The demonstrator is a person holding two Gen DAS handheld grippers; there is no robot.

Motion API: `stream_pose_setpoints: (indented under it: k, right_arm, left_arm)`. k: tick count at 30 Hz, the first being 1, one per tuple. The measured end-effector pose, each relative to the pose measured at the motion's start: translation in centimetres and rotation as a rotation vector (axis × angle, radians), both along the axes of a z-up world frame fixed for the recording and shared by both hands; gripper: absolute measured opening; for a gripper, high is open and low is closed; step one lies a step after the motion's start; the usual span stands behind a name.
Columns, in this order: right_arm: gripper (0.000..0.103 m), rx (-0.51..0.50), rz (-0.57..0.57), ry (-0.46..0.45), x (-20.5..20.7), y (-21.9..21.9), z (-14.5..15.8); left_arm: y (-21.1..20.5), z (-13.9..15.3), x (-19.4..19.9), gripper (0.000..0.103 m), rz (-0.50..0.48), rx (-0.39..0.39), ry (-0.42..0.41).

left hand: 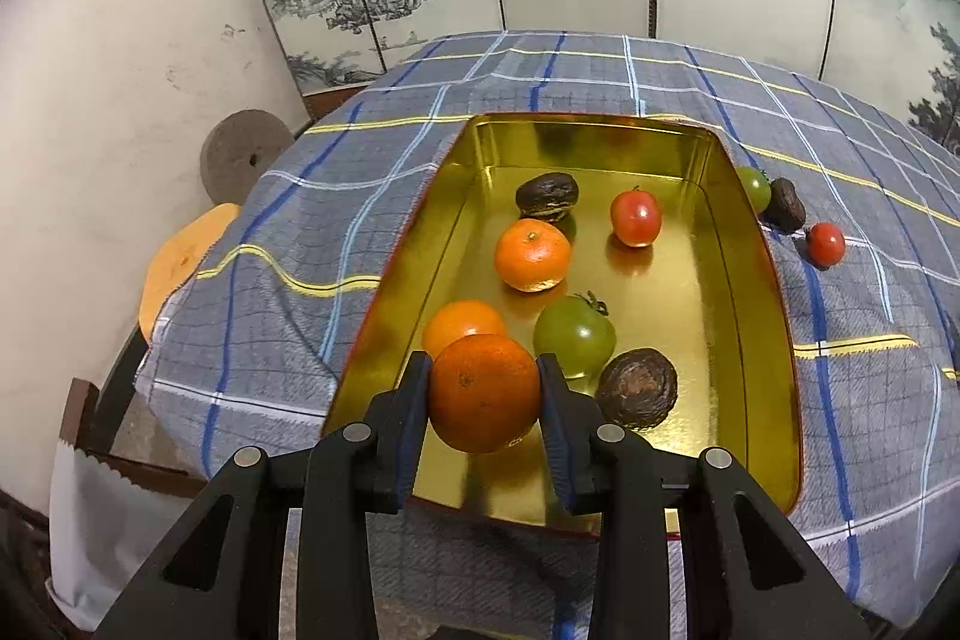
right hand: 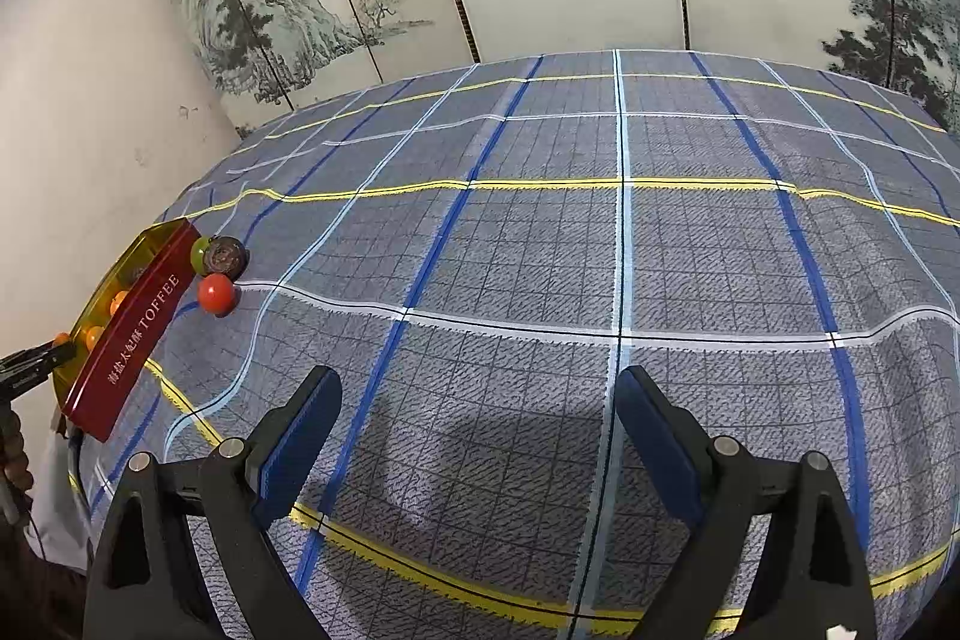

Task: Organize fruits
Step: 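Carry the mandarin orange into the tray with the left gripper and release, then reach the right gripper to the dark brown ball and close on it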

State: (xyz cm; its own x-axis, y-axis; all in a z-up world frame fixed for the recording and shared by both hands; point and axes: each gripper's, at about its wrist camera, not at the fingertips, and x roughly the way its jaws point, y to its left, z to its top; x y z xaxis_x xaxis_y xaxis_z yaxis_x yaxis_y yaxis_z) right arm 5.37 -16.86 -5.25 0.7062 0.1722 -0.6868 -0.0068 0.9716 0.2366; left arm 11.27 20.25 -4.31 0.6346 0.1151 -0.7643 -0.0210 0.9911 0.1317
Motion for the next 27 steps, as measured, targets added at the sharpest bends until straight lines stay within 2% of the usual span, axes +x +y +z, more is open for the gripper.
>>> stream_pose_setpoints:
  k: [7, 15, 18, 20, 22, 27]
  right_arm:
    - [0.091, 0.000, 0.000, 0.000, 0.0, 0.0, 0.0]
    - [0.091, -0.001, 0.000, 0.002, 0.0, 0.0, 0.0]
    - [0.091, 0.000, 0.000, 0.002, 0.0, 0.0, 0.0]
    - [0.091, -0.002, 0.000, 0.003, -0.1, 0.1, -0.1]
    - [0.091, -0.004, 0.001, 0.005, 0.0, 0.0, -0.2]
    - [0.091, -0.006, 0.000, 0.008, 0.1, 0.0, -0.3]
  left_arm:
    - [-0.4, -0.7, 0.6, 0.036, -0.001, -0.009, 0.014]
    - [-1.3, -1.0, 0.4, 0.039, -0.006, 0.037, 0.019]
    - [-1.4, -0.5, -0.1, 0.044, -0.002, 0.045, -0.008]
    - [-1.5, 0.1, -0.4, 0.054, -0.001, 0.057, -0.030]
    - [-1.5, 0.6, -0.8, 0.059, 0.005, 0.067, -0.057]
    - [-1.9, 1.9, -1.7, 0.068, -0.003, 0.074, -0.104]
